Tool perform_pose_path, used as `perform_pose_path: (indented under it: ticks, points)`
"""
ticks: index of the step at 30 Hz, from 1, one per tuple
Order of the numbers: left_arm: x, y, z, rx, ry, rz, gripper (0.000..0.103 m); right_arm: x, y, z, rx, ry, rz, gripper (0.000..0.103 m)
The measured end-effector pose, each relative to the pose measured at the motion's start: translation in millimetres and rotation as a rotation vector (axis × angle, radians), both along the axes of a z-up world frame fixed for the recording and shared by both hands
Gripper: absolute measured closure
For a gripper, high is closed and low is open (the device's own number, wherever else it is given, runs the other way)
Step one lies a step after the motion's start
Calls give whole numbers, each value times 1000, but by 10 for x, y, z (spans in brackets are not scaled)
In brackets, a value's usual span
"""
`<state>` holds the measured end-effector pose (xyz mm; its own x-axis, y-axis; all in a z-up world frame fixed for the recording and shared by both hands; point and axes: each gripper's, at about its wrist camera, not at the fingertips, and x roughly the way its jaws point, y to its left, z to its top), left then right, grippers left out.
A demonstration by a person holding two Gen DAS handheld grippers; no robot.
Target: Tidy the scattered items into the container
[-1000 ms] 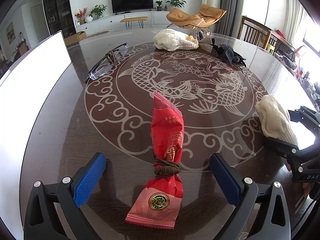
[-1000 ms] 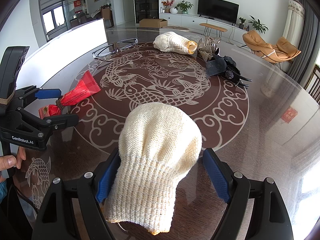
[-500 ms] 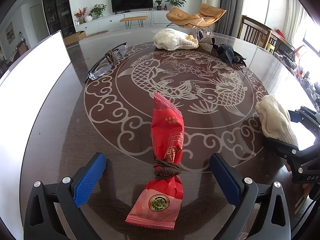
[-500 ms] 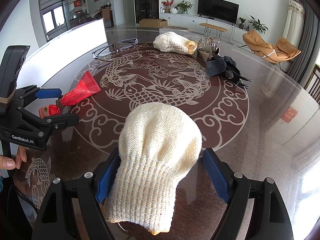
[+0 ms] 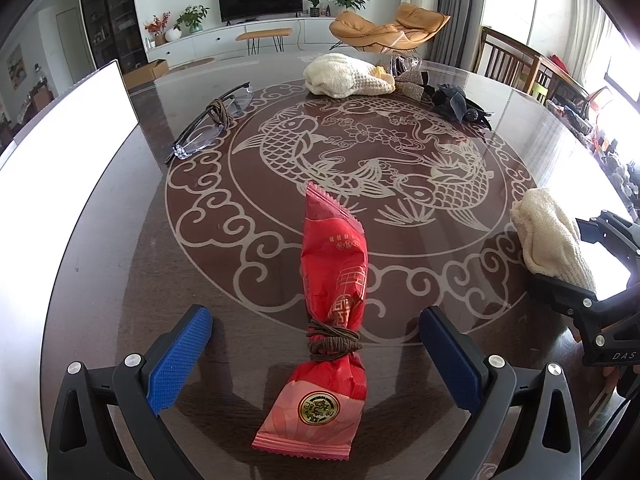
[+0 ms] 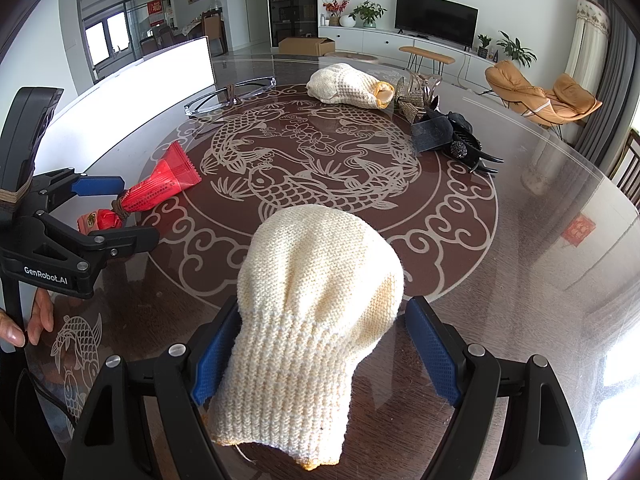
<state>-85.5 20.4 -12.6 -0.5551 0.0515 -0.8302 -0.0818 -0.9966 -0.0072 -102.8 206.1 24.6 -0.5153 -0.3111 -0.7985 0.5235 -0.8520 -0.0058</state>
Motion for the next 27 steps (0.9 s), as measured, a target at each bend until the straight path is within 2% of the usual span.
perform_pose_path:
  ticks: [4,16,17,18,19,20,21,23,27]
  points:
    - [14,-11,3,-2,-2,-28,0,-1,-1,-1,1,1,0,21]
    - [-38,13,8,-13,-17,-23,0,0,-3,-1,0,0,0,21]
    - [-33,14,19,-13,-9,-25,5,4,2,0,-3,0,-1,21]
    - [-14,15,54,-14,9,-31,29,18,13,7,-6,-4,-10,23]
    - [3,14,91,-14,13,-38,64,39,37,25,-21,-12,-29,34]
    - [16,9,121,-7,3,-46,85,66,78,52,-47,-19,-60,48]
    - [32,-5,140,14,-11,-55,84,93,131,82,-82,-36,-91,64]
    - [97,-34,172,61,-19,-71,84,169,222,142,-140,-57,-143,66]
    - [299,-97,257,125,9,-51,84,433,265,318,-189,-20,-175,67]
